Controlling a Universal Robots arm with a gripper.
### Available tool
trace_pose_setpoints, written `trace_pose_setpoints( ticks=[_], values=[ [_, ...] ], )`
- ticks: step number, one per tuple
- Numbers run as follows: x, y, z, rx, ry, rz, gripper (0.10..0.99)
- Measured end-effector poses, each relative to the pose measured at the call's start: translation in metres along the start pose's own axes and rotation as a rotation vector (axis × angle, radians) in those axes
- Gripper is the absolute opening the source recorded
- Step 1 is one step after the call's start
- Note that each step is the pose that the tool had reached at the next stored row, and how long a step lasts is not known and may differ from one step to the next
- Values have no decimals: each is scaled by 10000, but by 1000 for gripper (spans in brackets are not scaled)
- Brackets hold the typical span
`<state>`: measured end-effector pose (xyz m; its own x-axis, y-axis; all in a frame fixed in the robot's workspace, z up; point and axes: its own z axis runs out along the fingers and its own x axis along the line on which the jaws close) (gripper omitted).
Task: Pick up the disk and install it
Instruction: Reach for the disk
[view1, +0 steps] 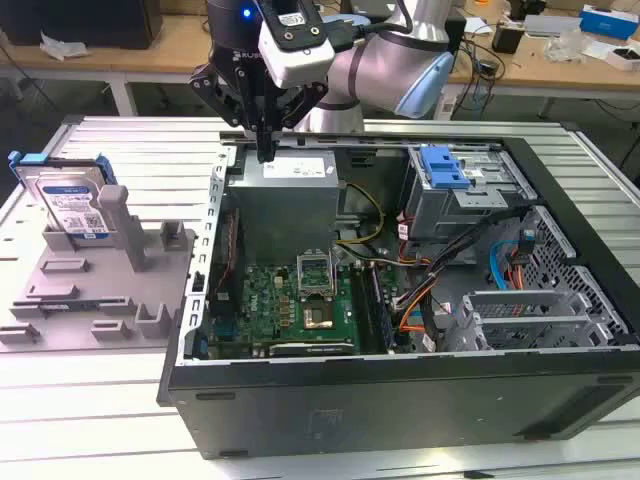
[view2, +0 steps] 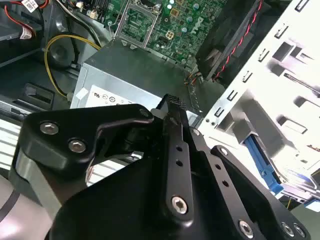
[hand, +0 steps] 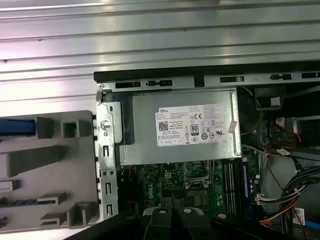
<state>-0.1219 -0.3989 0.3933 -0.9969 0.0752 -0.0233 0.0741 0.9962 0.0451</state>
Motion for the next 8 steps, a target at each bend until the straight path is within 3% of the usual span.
trace_pose_setpoints(
  ticks=[8],
  values=[
    [0, 0, 0, 0, 0, 0, 106]
  ],
)
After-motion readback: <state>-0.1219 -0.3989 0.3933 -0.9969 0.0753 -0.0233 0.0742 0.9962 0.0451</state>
